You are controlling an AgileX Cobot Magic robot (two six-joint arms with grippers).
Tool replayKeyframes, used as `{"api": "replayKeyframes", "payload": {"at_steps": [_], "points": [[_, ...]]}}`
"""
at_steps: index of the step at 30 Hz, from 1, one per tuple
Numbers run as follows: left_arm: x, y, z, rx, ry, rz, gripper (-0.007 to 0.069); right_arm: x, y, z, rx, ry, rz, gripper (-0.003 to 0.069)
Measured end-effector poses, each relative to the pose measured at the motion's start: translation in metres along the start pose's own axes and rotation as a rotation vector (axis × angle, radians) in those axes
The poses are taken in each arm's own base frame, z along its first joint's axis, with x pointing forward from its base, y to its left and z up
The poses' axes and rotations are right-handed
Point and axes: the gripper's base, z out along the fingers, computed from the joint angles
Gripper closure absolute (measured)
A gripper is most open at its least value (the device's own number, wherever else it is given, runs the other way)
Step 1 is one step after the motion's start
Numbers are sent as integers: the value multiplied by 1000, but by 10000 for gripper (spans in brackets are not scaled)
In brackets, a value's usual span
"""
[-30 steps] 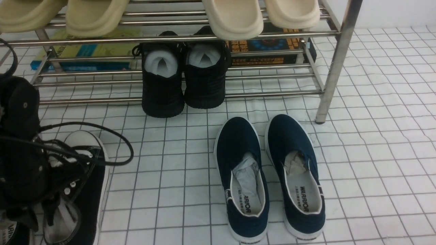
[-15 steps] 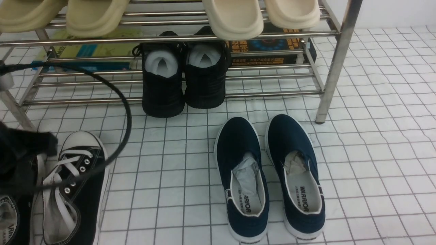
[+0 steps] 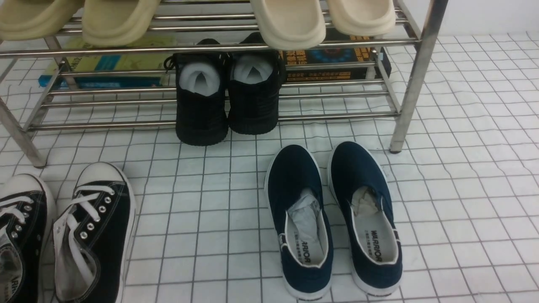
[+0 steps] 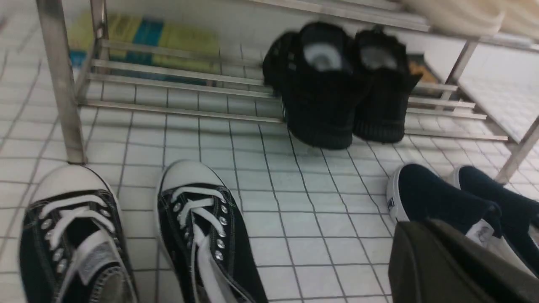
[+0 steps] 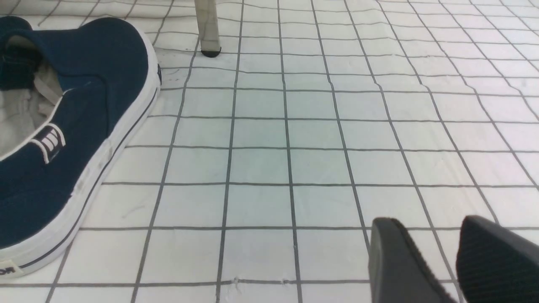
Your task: Take the shoes off the shelf with your hand from the white checkered tablecloth.
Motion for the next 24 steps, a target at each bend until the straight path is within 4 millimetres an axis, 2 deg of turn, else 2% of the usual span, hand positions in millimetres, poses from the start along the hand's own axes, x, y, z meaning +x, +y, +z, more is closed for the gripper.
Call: {"api": "replayKeyframes", "payload": {"at_steps": [3, 9, 15, 20, 22, 24], "points": [[0, 3, -3, -33, -20, 43, 619, 0, 0, 0, 0, -3, 1, 420], [1, 10, 16, -106, 88, 50, 613, 0, 0, 0, 0, -2, 1, 420], [2, 12, 33, -114, 71, 48, 610, 0, 0, 0, 0, -2, 1, 420], [26, 18, 47, -115, 92, 52, 608, 0, 0, 0, 0, -2, 1, 420], [53, 23, 48, -127, 121, 67, 608, 0, 0, 0, 0, -2, 1, 420], [66, 26, 47, -140, 117, 77, 606, 0, 0, 0, 0, -2, 1, 420]]}}
